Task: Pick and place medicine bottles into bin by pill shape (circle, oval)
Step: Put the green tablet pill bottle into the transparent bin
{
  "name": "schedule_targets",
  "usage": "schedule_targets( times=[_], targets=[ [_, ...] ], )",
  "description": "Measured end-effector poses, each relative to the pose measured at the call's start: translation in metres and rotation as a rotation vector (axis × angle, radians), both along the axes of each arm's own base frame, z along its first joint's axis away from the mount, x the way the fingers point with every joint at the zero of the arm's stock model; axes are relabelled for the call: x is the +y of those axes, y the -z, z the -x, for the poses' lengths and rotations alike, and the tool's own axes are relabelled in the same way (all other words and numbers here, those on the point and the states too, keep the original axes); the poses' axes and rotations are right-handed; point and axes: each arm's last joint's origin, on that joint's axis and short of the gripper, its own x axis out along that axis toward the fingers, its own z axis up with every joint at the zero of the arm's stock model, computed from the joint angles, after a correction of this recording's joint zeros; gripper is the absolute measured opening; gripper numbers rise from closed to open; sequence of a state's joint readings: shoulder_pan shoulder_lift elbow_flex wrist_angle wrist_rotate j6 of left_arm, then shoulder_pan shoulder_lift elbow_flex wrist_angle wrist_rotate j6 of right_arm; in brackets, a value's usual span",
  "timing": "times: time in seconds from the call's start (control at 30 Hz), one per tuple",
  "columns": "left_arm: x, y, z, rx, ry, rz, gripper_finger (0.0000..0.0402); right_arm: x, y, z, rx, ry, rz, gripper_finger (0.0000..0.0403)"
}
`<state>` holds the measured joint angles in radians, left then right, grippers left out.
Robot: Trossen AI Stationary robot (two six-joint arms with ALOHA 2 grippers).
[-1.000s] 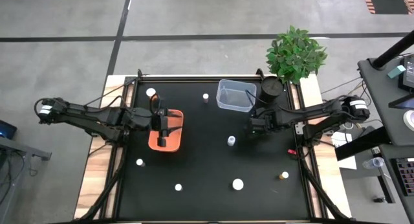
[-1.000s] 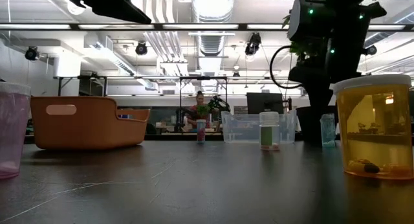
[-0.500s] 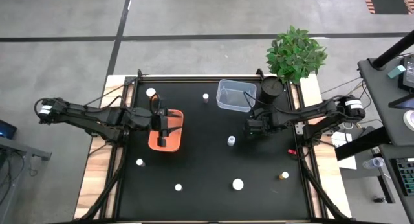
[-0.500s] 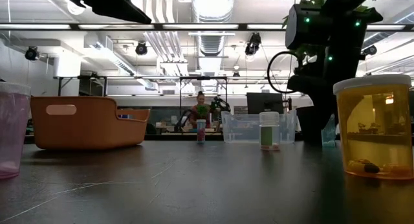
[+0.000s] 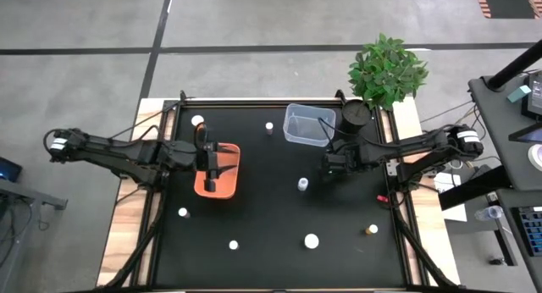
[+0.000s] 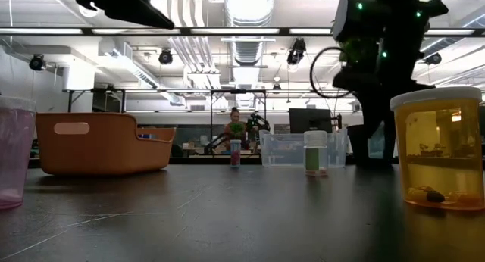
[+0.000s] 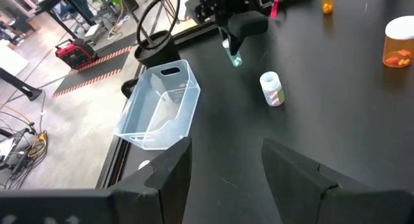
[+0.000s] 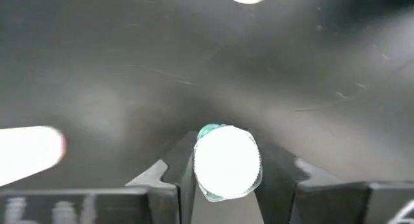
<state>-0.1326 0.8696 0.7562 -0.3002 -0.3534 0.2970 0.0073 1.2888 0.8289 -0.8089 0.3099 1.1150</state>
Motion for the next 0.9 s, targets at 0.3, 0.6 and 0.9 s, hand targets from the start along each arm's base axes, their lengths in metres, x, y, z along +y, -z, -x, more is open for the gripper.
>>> schedule_targets(
  times=[0.3,0.6,0.9],
  targets=[
    [0.003,-0.006,0.019,-0.075,0.000,0.010,0.0171,0.018,-0.035,-0.027,-0.125,-0.102,0.007,0.0107],
    [0.003,-0.006,0.023,-0.100,-0.001,0.015,0.0171,0.019,-0.058,-0.093,-0.150,-0.288,0.074,0.0106],
    [0.003,-0.005,0.021,-0.092,-0.001,0.014,0.0171,-0.038,-0.082,-0.147,-0.145,-0.423,0.167,0.0106]
  ],
)
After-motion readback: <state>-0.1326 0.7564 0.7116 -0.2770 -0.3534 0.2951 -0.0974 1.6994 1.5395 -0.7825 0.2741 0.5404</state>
